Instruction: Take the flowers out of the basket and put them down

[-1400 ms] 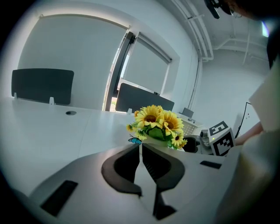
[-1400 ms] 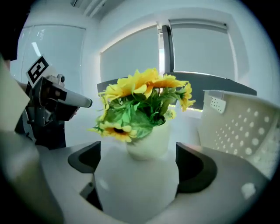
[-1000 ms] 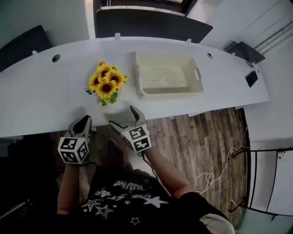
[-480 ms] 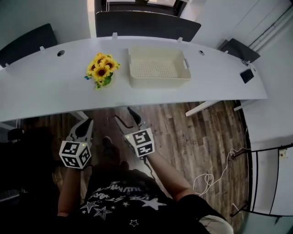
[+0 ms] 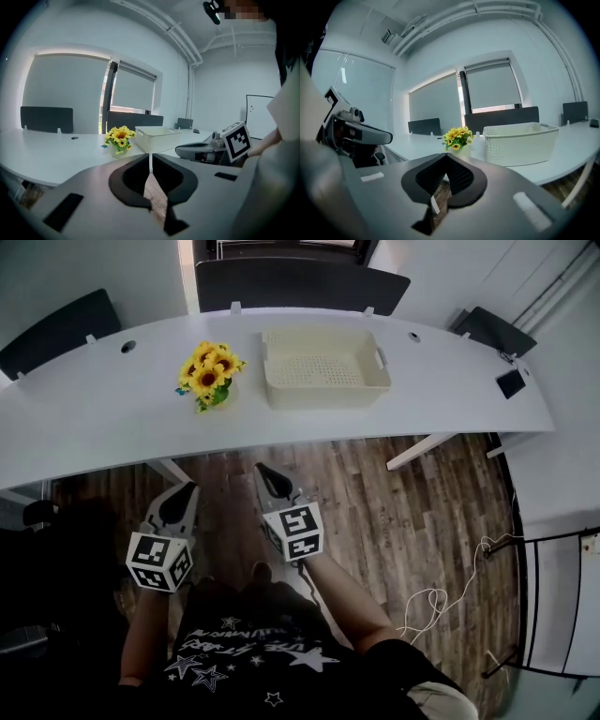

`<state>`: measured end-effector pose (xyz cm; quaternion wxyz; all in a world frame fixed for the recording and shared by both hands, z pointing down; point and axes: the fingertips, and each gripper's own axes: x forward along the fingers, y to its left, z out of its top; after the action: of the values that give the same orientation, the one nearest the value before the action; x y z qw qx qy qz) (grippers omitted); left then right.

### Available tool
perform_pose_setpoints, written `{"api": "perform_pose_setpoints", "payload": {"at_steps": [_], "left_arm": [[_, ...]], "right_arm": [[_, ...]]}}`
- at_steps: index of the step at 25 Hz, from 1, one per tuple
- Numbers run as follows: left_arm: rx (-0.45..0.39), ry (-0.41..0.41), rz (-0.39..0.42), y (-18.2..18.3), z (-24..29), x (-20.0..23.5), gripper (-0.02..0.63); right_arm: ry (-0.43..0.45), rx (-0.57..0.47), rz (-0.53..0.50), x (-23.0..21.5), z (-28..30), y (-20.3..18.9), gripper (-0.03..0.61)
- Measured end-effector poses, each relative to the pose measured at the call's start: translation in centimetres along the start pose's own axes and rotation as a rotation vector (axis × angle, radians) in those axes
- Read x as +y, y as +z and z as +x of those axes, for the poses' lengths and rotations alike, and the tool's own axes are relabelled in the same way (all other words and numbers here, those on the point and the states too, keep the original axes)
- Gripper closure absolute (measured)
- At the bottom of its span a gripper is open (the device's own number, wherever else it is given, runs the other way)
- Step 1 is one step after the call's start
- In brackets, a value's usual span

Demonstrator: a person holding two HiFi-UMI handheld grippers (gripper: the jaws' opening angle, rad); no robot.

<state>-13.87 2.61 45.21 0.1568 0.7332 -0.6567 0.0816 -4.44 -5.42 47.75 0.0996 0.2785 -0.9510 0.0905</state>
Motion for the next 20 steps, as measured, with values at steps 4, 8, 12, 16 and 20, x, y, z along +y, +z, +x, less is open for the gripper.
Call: {"api": "perform_pose_setpoints", "payload": {"at_steps": [4,8,12,16,20], "left_arm": [[-0.001,-0.032,-0.003,-1.0,-0.1,-0.3,0.588],[0.002,-0.076,-0.009,-1.7,-1.5,-0.2,0.588],[-0.009,-0.109,-0.012,-2.1,-4.0,0.6,0.588],[-0.024,-0.137,-0.012,-2.4,-6.4,1.3,0.588],[-0.041,-0.165,-0.005,-2.5,-9.2,1.3,0.588]], "right_arm": [[-0.046,0.002,0.009,0.1,-0.8,-0.6,0.575],[-0.118,0.029,-0.029,1.2,-2.1,-1.1,0.577],[-0.174,0.031,-0.056,3.6,-3.7,-0.8,0.577],[-0.212,0.028,-0.079,6.1,-5.4,-0.4,0.577],[-0.246,0.021,-0.087,8.7,-7.3,-0.4,0.577]]}}
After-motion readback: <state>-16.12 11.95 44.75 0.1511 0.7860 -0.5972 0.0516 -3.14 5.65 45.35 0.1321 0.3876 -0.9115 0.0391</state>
